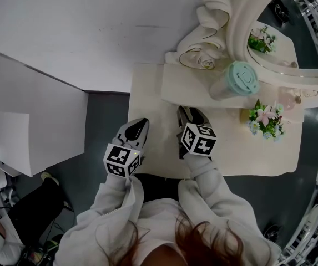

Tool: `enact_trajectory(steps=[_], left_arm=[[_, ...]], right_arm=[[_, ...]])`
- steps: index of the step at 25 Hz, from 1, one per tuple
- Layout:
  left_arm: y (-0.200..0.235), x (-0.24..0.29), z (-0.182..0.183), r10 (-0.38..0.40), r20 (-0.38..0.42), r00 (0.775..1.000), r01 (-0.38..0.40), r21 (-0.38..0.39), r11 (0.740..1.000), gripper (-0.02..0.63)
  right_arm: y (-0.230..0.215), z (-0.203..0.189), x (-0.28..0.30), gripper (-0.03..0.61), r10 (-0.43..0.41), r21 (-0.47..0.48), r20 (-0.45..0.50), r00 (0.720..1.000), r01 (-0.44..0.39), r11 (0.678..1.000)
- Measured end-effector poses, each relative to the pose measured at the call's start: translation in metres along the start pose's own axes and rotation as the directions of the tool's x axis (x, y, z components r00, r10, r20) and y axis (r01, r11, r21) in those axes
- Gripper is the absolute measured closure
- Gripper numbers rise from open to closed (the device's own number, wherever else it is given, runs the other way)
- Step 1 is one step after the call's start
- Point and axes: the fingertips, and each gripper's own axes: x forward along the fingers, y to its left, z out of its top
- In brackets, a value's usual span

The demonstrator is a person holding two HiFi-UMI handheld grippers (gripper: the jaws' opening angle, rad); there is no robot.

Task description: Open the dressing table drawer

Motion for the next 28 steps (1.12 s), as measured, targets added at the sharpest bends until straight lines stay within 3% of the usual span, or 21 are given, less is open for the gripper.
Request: enact_trajectory(steps=[4, 10, 28], left_arm=[[-0.001, 0.000, -0.003, -0.001, -0.004, 1.000, 0.001, -0.007, 1.000, 0.594], [-0.002, 0.000, -0.004, -0.003, -0.003, 1.000, 0.003, -0.009, 1.000, 0.594], [-0.008, -0.002, -0.004, -0.014, 0.004, 1.000, 0.014, 0.005, 1.000, 0.594]], right_arm=[[-0.006, 0.000, 0.006, 0.410, -0.032, 0.041, -0.020, 0.999, 0.033, 0.999], [0.000, 0.000, 0.005, 0.466, -0.011, 0.034, -0.019, 1.000, 0.011, 0.999], [0.001, -0.010, -0.004, 0.470, -0.006, -0.015, -0.022, 1.000, 0.006, 1.000]])
